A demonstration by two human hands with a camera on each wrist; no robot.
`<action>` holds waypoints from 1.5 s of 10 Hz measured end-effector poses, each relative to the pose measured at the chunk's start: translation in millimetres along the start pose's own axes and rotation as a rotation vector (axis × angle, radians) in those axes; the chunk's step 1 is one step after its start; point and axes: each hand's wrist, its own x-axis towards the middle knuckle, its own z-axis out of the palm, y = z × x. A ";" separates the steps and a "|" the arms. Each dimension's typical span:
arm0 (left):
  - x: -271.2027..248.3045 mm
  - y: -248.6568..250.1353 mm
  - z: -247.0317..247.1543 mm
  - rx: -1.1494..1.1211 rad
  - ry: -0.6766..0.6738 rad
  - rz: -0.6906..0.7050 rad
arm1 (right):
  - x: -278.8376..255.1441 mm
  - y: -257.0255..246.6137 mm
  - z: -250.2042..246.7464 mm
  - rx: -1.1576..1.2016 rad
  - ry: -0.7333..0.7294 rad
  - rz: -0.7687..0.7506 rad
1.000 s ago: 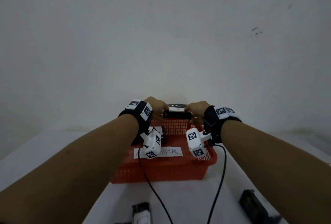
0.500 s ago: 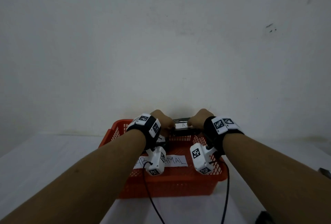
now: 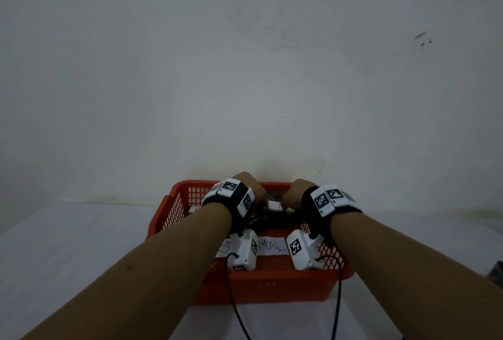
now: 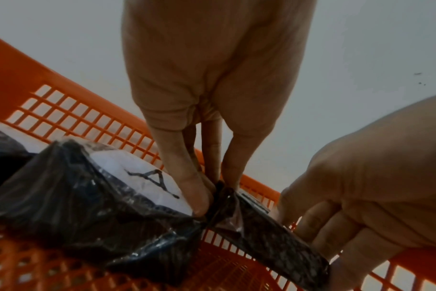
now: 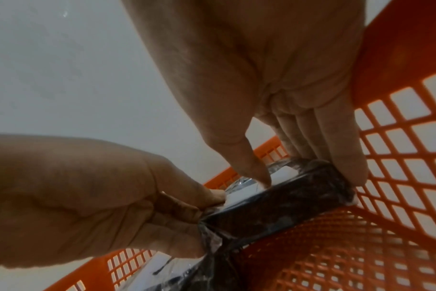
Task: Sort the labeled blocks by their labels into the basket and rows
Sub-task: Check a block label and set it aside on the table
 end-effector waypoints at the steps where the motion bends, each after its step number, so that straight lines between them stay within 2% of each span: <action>1: 0.8 1.2 9.0 -0.185 0.006 -0.033 | -2.8 -2.0 4.0 -0.121 0.111 -0.011; 2: -11.1 6.5 4.2 -0.479 -0.017 -0.135 | -2.5 -1.6 3.1 -0.133 0.126 -0.022; 3: -8.3 8.5 3.6 -0.632 0.033 -0.195 | 5.1 0.3 4.9 -0.152 0.181 -0.004; 4: 1.4 6.0 18.1 -0.523 0.049 -0.112 | 2.3 -0.4 4.8 -0.196 0.182 0.019; 5: 1.1 7.8 20.7 -0.586 0.108 -0.234 | 2.1 -1.1 2.6 -0.253 0.167 -0.018; 6: 7.7 8.7 21.1 -0.646 0.103 -0.295 | -0.7 -1.6 1.4 -0.313 0.146 -0.033; 8: -7.5 15.3 11.7 -0.564 0.131 -0.230 | -0.2 -0.2 1.2 -0.305 0.131 -0.032; 10: -8.9 9.9 11.0 -0.608 0.053 -0.278 | 0.0 0.8 0.0 -0.321 0.152 -0.042; 12: -19.1 26.8 5.5 -0.517 0.165 -0.302 | 7.1 10.2 4.0 -0.409 0.105 -0.142; 13: -24.1 31.0 -0.7 -0.432 0.134 -0.265 | 3.0 3.2 6.0 -0.386 0.152 -0.087; 15: -30.2 34.6 -2.6 -0.401 0.205 -0.330 | 8.9 2.8 10.4 -0.342 0.126 -0.074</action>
